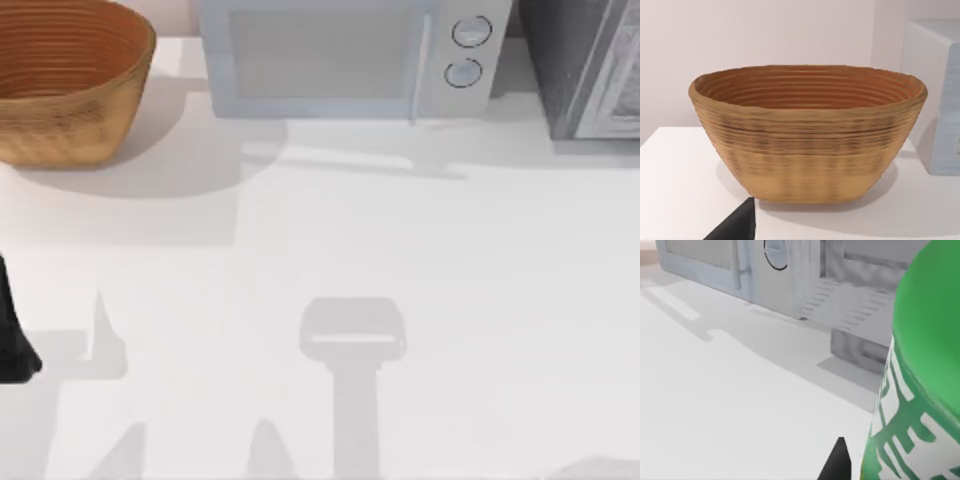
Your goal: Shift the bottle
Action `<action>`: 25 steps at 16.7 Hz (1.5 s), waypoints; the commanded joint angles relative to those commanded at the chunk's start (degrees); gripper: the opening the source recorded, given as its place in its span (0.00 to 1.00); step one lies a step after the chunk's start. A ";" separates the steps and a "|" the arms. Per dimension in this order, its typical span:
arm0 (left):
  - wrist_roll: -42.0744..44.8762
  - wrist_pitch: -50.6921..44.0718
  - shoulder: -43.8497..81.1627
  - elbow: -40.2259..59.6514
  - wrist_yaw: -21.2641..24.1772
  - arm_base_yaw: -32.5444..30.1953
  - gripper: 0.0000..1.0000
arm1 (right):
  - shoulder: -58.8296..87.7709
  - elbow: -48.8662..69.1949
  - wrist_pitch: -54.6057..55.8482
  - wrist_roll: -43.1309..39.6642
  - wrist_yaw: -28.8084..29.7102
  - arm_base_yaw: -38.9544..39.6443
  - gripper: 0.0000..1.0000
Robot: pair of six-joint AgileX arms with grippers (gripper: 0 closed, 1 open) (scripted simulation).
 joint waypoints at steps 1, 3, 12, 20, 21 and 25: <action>0.00 0.00 0.00 0.00 0.00 0.00 1.00 | 0.20 -0.23 2.35 1.67 0.59 0.58 0.00; 0.00 0.00 0.00 0.00 0.00 0.00 1.00 | 0.33 -0.50 5.15 3.81 1.45 1.32 0.00; 0.00 0.00 0.00 0.00 0.00 0.00 1.00 | 0.31 -0.56 5.67 4.23 1.63 1.49 0.30; 0.00 0.00 0.00 0.00 0.00 0.00 1.00 | 0.31 -0.56 5.67 4.23 1.63 1.49 0.90; 0.00 0.00 0.00 0.00 0.00 0.00 1.00 | 0.31 -0.56 5.67 4.23 1.63 1.49 0.98; 0.00 0.00 0.00 0.00 0.00 0.00 1.00 | 0.31 -0.56 5.67 4.23 1.63 1.49 1.00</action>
